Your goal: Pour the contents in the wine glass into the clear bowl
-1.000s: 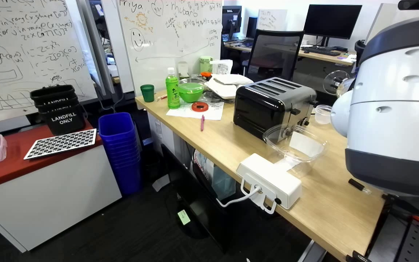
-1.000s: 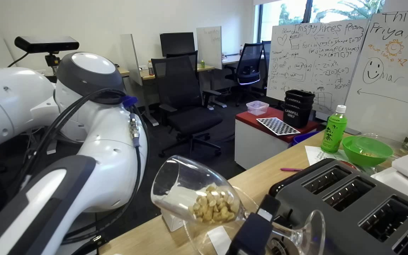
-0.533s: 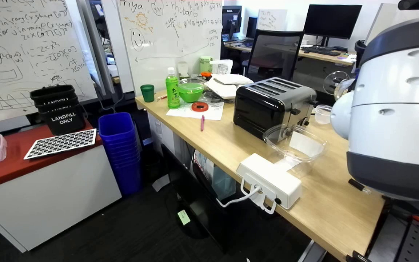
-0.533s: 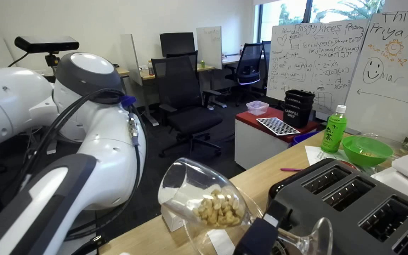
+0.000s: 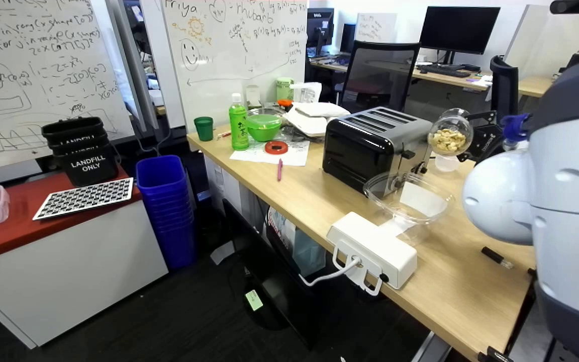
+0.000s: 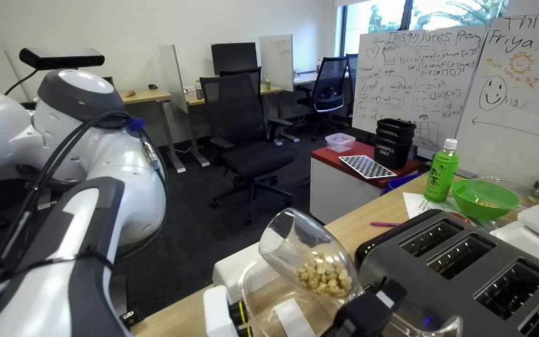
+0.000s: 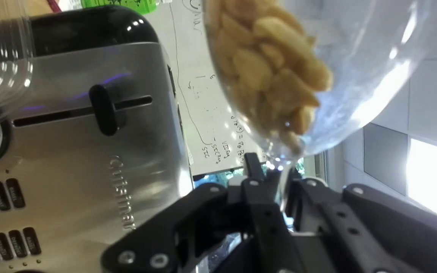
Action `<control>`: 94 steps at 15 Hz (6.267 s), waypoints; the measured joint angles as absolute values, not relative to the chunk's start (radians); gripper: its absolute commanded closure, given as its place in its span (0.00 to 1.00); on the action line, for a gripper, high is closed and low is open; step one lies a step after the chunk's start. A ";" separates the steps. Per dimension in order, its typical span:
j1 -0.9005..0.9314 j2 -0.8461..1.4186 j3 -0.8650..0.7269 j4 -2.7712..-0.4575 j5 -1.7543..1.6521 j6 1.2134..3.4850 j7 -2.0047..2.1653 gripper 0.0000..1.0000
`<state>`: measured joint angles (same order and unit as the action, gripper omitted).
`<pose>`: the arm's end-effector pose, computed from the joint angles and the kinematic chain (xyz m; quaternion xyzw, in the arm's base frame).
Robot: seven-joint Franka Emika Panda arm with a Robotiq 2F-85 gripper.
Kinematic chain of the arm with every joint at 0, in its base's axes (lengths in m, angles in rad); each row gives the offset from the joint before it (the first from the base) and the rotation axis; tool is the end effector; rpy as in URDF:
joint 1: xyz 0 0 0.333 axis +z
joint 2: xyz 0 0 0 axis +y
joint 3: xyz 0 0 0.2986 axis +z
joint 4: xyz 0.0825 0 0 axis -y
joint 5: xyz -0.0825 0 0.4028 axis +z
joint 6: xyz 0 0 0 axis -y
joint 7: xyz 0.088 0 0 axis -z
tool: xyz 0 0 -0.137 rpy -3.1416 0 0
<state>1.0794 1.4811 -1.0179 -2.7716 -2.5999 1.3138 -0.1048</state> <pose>0.3578 -0.2265 0.1628 -0.4508 0.4893 -0.4665 0.5829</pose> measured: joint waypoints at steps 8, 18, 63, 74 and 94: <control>1.246 1.481 -1.128 -2.772 -2.525 1.654 -0.247 0.96; 1.292 1.481 -1.033 -2.772 -2.254 1.641 -0.587 0.96; 1.029 1.488 -0.868 -2.673 -2.609 1.776 0.154 0.96; 1.170 1.483 -0.729 -2.793 -2.591 1.775 0.745 0.96; 1.146 1.463 -0.735 -2.779 -2.603 1.759 0.922 0.96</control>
<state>1.1461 1.4635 -0.7353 -2.7794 -2.6025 1.7587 0.9224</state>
